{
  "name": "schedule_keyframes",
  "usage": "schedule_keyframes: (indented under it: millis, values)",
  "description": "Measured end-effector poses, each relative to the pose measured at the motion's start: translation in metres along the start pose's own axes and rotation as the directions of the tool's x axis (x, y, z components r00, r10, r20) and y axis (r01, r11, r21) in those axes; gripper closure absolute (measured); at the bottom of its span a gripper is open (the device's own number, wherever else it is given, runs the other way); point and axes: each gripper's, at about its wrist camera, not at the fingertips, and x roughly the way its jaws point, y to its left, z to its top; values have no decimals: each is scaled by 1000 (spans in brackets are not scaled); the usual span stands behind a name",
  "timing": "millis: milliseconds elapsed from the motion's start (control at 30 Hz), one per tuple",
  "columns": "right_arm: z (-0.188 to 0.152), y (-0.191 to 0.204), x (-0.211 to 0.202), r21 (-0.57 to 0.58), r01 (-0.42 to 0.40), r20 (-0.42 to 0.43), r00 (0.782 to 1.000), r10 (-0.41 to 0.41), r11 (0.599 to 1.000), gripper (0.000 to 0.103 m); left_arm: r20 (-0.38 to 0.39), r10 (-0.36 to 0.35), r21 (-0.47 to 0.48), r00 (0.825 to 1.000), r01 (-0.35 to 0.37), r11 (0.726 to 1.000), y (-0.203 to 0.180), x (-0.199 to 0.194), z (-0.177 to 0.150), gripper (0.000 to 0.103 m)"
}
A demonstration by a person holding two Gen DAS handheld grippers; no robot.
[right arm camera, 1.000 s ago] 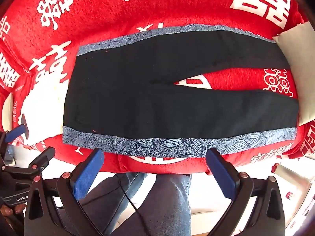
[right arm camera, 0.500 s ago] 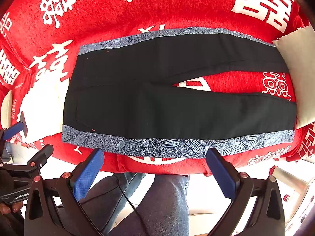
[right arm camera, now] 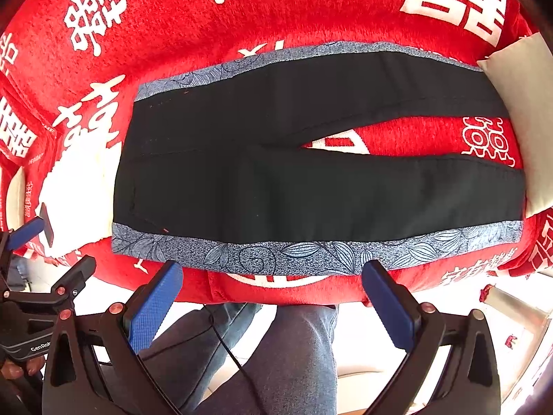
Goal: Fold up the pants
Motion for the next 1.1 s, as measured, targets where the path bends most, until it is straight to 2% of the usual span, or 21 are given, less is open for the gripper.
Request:
schedule_keyframes:
  millis: [533, 1100]
  values:
    - [2, -6, 8, 14, -25, -32, 999, 26, 1000, 0, -26, 1, -2, 1000, -1, 1000, -2, 6, 4, 0]
    - [11, -22, 27, 16, -59, -105, 993, 60, 998, 0, -123, 0, -19, 992, -2, 1000, -19, 24, 15, 0]
